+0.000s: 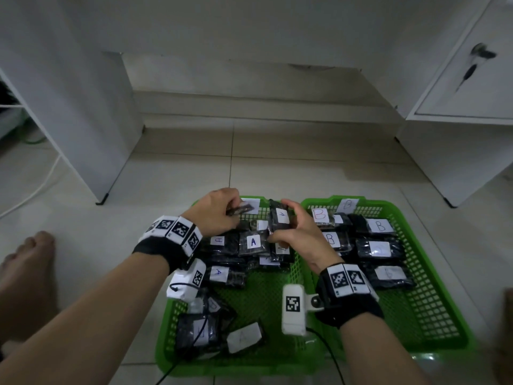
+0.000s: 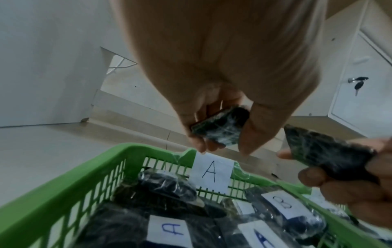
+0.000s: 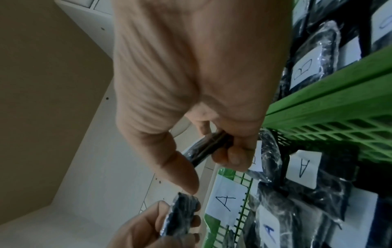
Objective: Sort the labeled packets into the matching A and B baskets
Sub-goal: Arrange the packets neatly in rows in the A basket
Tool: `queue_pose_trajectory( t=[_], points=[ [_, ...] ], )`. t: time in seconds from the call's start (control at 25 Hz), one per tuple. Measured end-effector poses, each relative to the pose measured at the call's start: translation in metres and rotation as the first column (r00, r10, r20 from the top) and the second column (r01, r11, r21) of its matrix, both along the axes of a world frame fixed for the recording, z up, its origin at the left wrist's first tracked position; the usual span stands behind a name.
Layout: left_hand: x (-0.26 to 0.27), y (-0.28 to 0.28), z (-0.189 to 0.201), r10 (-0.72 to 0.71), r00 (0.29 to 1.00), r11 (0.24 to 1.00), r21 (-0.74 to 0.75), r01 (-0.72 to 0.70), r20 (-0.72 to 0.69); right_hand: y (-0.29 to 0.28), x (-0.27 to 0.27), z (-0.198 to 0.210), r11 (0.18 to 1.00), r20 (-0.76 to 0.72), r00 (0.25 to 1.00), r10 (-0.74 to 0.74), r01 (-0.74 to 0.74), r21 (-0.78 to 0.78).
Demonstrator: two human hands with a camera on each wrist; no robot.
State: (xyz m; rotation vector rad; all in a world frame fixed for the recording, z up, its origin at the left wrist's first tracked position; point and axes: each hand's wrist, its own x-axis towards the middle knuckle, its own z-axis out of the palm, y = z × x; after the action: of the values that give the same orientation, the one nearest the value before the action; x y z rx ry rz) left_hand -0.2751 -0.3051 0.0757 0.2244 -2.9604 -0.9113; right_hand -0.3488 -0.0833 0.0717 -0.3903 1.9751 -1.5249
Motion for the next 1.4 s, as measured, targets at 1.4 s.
queue_pose_trajectory(
  t=[1.4],
  points=[
    [-0.036,0.021,-0.031,-0.052,0.986,0.942,-0.319,0.101,0.157,0.035,-0.013,-0.011,0.883,-0.522,0.844,0.122,0.148,0.445]
  ],
)
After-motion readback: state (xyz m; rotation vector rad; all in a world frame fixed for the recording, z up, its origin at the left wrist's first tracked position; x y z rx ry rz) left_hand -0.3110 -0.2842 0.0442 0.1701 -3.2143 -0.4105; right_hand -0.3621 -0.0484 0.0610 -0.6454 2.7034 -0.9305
